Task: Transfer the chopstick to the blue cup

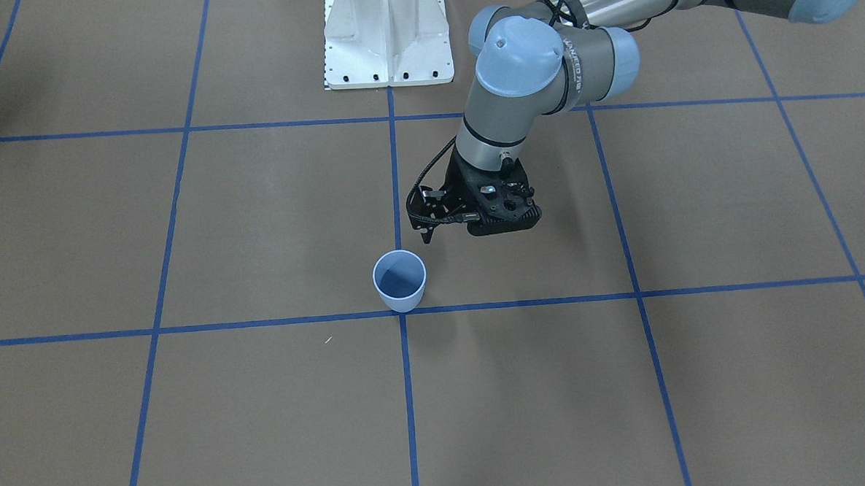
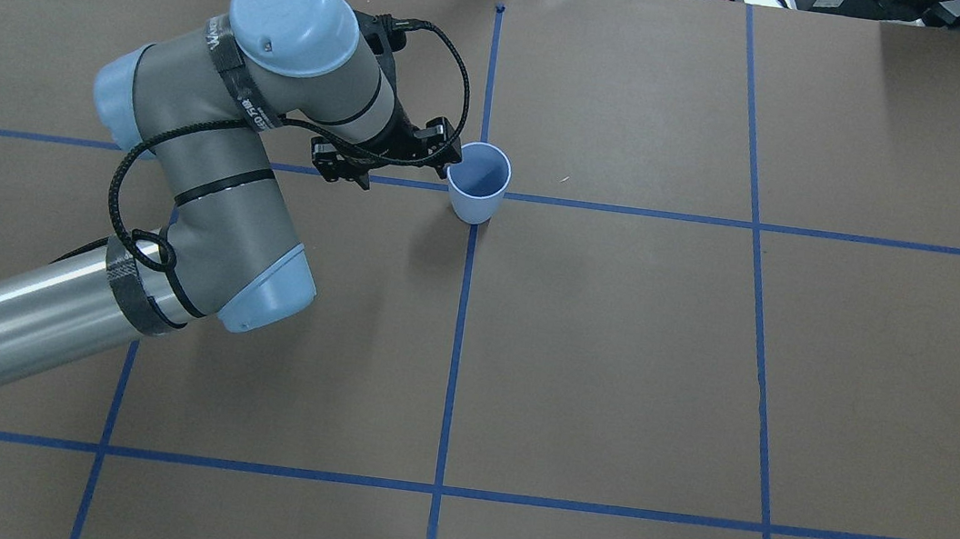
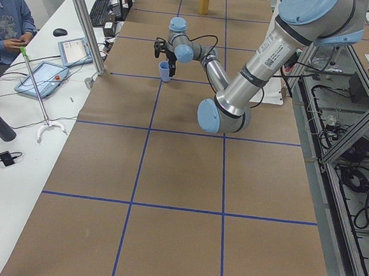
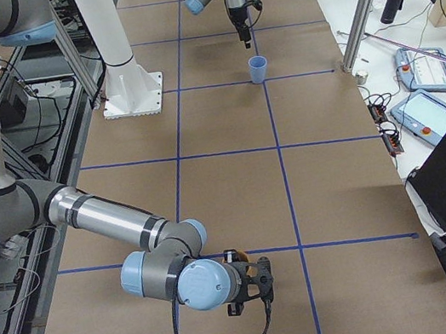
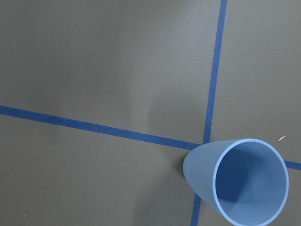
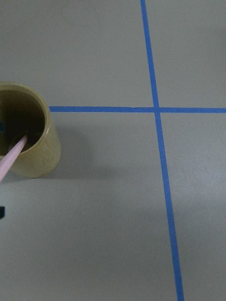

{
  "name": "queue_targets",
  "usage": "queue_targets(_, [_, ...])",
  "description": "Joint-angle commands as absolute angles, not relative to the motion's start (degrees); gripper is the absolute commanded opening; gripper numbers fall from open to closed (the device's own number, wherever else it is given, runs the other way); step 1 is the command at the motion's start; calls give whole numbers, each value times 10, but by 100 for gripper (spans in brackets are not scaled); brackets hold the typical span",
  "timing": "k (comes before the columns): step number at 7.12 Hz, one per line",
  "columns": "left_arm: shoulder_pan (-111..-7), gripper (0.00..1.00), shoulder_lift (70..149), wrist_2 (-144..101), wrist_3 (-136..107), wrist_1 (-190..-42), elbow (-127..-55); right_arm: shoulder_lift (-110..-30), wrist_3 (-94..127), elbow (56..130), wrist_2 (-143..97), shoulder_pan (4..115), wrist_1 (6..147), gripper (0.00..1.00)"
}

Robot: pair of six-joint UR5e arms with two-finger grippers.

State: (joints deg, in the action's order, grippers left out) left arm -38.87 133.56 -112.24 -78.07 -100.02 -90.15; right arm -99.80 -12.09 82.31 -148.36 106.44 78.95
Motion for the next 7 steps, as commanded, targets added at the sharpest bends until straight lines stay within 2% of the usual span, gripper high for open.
queue_targets(1, [-388,97,1335,-1122,-780,-1000,-901,-990,-121,819,-1484,1062,789,45])
queue_targets(3, [-388,97,1332,-1121,-780,-1000,-901,-984,-120,819,-1484,1062,789,45])
queue_targets(4, [-388,97,1328,-1121,-780,-1013,-899,-984,-120,817,-1484,1062,788,39])
queue_targets(6, [-388,97,1325,-1121,-779,-1027,-897,-984,-120,816,-1484,1062,788,10])
queue_targets(7, [-389,97,1325,-1121,-780,-1027,-897,-984,-120,819,-1486,1063,788,0])
